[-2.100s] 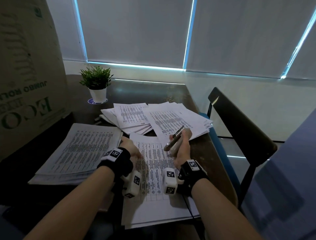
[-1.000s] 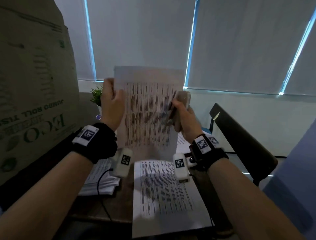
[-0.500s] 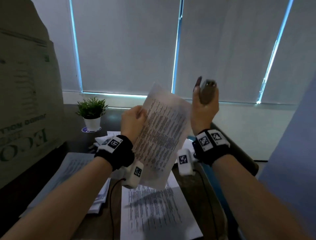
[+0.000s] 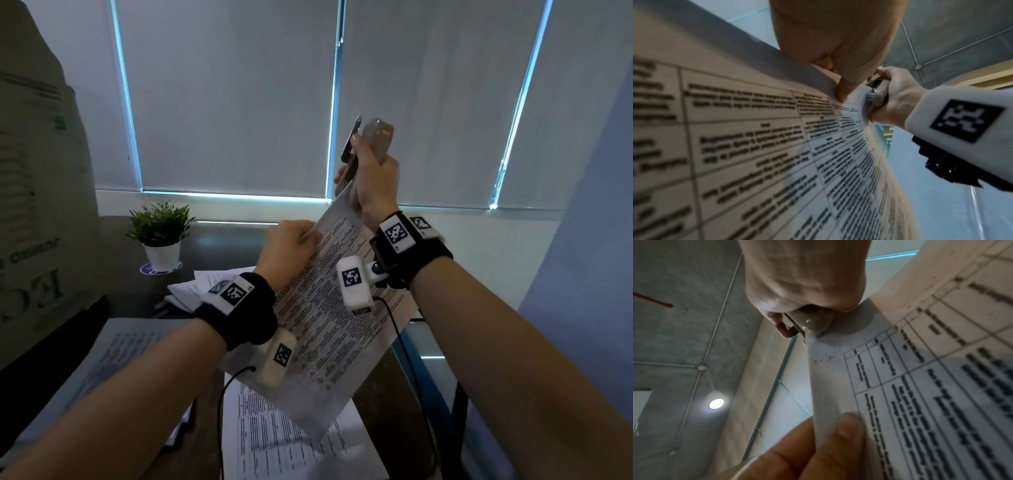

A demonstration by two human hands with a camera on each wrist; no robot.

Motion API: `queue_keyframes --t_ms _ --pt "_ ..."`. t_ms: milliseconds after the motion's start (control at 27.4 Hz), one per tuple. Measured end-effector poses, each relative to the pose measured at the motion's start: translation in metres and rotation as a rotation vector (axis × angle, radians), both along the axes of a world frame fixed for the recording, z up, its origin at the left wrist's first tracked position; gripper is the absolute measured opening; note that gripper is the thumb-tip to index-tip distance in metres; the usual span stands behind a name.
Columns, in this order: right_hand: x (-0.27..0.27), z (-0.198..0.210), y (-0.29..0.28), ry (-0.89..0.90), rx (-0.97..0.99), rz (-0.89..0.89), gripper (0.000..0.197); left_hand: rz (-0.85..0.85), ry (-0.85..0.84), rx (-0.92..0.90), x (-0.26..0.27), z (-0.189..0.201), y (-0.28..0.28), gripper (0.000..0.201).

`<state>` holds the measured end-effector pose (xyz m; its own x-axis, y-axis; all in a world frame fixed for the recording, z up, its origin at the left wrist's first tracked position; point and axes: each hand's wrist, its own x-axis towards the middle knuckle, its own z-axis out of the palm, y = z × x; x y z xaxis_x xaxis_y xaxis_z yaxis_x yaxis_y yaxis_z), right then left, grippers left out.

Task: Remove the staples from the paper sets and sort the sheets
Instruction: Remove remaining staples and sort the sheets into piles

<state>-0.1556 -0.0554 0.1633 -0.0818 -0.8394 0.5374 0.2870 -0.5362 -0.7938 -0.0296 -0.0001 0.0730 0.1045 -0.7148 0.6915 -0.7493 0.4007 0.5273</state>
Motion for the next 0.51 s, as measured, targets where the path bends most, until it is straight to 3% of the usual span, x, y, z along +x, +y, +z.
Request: queue_keyframes --t_ms 366,439,512 --pt "-0.002 -0.007 -0.013 0.013 0.029 -0.135 0.049 -0.033 -0.038 -0.012 -0.018 -0.007 -0.003 0.026" --pt "-0.007 -0.013 -0.022 -0.009 0.052 -0.171 0.048 -0.160 -0.025 0.164 -0.014 -0.020 -0.003 0.008" --pt "-0.015 -0.024 -0.033 -0.073 0.065 -0.233 0.043 -0.244 0.034 0.425 -0.002 -0.044 -0.006 0.014"
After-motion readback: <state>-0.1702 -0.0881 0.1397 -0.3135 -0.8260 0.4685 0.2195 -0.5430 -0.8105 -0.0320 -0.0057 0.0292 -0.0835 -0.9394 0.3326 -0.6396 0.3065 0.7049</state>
